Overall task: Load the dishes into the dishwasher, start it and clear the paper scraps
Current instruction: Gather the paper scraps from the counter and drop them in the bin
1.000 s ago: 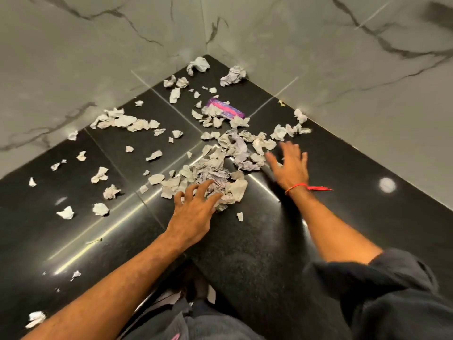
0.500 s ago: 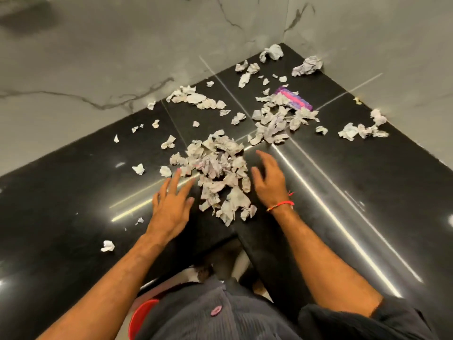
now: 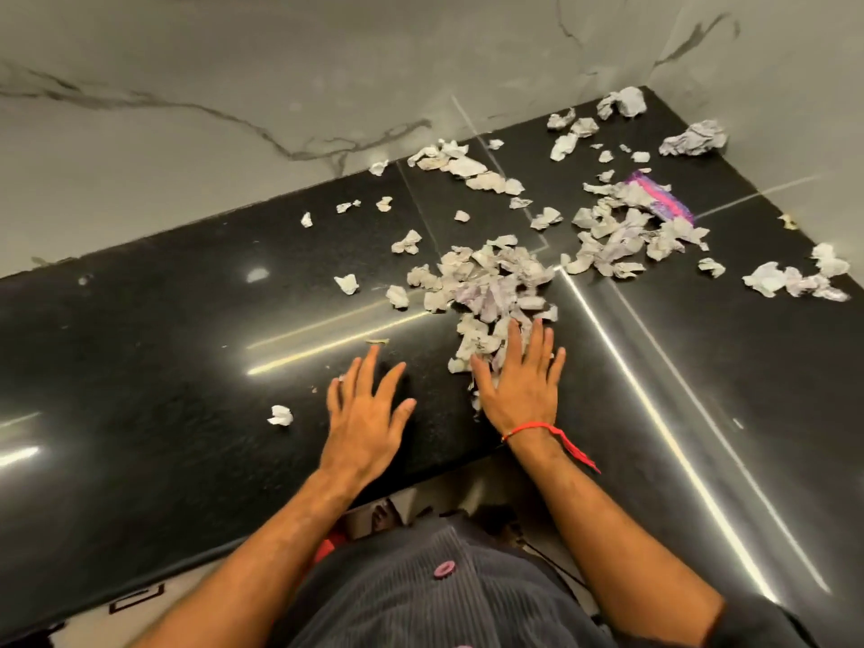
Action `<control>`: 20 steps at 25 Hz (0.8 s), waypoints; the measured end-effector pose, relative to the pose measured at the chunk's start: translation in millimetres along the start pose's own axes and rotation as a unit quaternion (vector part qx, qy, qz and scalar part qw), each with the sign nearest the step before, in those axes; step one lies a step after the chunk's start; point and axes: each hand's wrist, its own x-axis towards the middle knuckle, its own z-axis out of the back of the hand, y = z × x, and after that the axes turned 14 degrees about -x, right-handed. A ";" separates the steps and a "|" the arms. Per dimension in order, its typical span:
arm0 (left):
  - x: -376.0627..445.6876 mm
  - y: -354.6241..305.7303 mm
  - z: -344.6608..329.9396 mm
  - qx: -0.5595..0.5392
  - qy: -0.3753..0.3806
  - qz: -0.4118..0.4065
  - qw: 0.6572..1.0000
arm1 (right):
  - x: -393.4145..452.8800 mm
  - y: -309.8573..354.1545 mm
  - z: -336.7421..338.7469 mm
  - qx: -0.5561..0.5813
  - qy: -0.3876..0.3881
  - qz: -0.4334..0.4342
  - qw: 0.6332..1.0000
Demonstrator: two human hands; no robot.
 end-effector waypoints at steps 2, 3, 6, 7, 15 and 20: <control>-8.2 6.9 7.0 -0.006 -0.028 0.003 1.000 | 13.5 34.7 -2.8 0.041 -0.016 0.034 0.998; -15.1 12.9 10.7 -0.010 -0.054 0.013 0.998 | 17.9 45.8 -1.4 0.069 -0.027 0.044 0.996; -41.6 55.9 24.8 -0.024 -0.135 0.094 0.986 | 5.8 79.9 2.5 0.093 -0.084 0.133 0.983; -47.6 71.3 27.4 -0.028 -0.132 0.126 0.983 | -7.6 87.8 1.7 0.071 -0.097 0.191 0.974; 15.1 44.3 9.1 -0.035 0.065 0.039 0.997 | -17.9 57.0 -13.9 -0.206 -0.098 0.401 0.887; 59.4 24.9 32.1 -0.157 0.108 -0.129 0.973 | 34.4 19.6 23.7 -0.166 -0.045 0.249 0.953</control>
